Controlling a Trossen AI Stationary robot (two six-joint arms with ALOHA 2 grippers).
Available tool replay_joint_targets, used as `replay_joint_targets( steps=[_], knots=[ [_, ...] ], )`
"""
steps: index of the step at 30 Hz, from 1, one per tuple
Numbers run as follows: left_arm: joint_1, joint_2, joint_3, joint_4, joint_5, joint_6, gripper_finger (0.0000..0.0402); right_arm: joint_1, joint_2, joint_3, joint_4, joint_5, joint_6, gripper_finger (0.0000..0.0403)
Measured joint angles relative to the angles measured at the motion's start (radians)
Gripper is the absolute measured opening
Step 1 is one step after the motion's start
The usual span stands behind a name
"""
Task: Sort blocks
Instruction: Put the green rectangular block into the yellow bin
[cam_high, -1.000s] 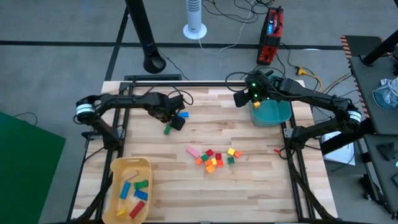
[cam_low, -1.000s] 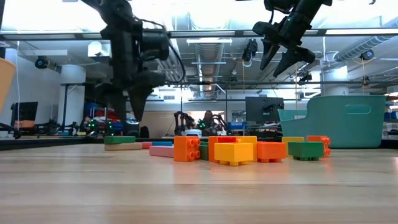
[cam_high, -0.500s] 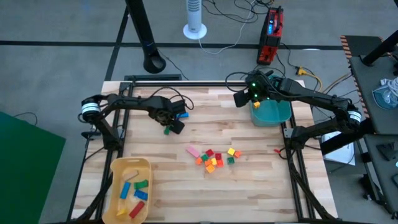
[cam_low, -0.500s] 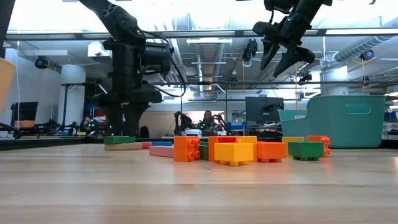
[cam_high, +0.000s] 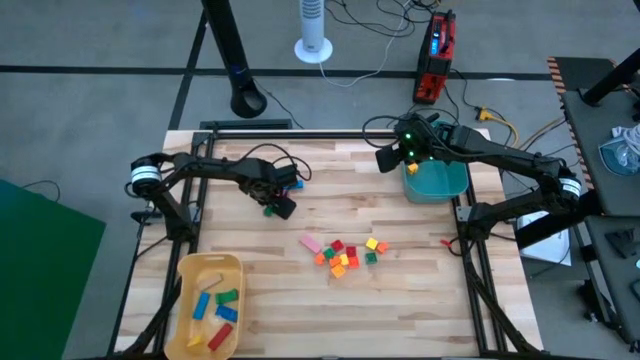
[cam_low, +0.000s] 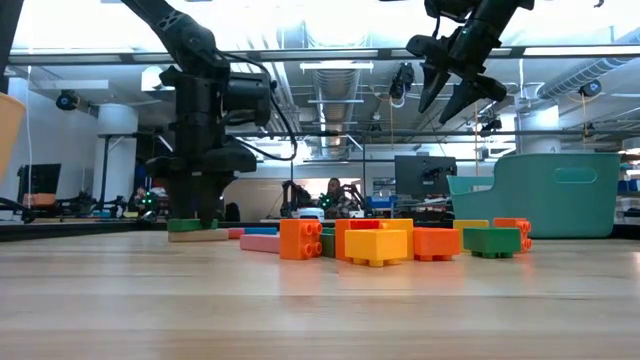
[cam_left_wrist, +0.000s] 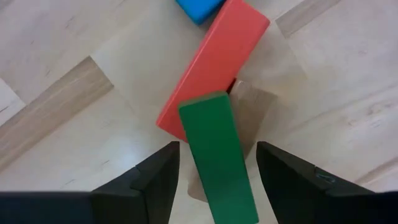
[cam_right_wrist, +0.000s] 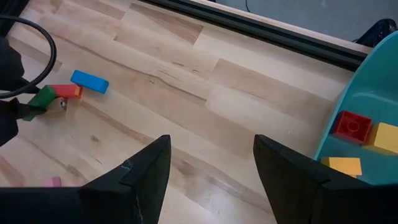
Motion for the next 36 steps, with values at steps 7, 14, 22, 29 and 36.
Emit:
replay_joint_targets(
  steps=[7, 14, 22, 29, 36],
  knots=[
    [0.0, 0.0, 0.0, 0.008, 0.0, 0.001, 0.0141, 0.0, 0.0, 0.0, 0.0, 0.0, 0.002, 0.0219],
    [0.0, -0.001, 0.0, 0.017, 0.001, 0.005, 0.0092, 0.0, 0.0, 0.0, 0.0, 0.001, 0.002, 0.0219],
    [-0.011, -0.039, 0.035, -0.043, 0.006, 0.025, 0.0096, 0.0, 0.0, 0.0, 0.0, 0.008, -0.007, 0.0219],
    [-0.048, -0.187, 0.215, -0.384, 0.036, 0.047, 0.0094, 0.0, 0.0, 0.0, 0.005, 0.01, -0.033, 0.0219],
    [-0.289, -0.402, 0.315, -0.637, 0.156, -0.127, 0.0094, 0.0, 0.0, -0.001, 0.005, 0.01, -0.064, 0.0219]
  ],
)
